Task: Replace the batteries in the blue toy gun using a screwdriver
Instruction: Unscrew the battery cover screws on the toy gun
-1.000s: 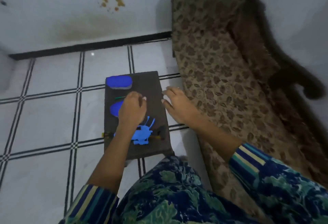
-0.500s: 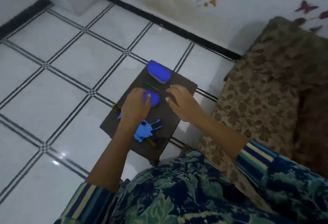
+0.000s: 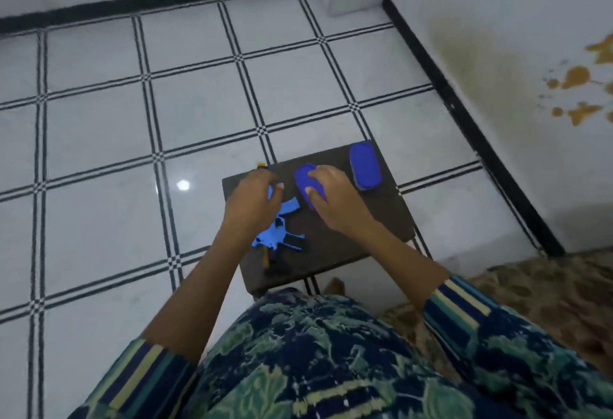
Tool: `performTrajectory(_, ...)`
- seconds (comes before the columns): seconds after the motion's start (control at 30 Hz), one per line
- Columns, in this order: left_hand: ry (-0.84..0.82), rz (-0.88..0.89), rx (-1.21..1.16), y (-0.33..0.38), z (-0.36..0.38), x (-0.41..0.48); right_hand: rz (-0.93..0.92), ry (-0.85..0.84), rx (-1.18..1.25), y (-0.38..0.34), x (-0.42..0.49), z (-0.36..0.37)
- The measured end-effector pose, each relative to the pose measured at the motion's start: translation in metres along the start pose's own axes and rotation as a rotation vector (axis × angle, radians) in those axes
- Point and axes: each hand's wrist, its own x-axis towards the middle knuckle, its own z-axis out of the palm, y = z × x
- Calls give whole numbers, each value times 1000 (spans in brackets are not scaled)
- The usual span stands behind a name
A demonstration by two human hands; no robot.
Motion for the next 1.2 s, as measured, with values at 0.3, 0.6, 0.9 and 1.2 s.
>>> performTrajectory(0.3,74,-65,-9,13,7,-2,-73,-6,-13,5,6,9)
performTrajectory(0.6,57,-224,-75,7,43,9,-36,-85,54,31,43,14)
performTrajectory(0.9,165,-328,-104,-9,113,39,-39,-185,70,100,83,65)
performTrajectory(1.2,267,-257,-114,-70,233,98,-102,-83,34,207,112,156)
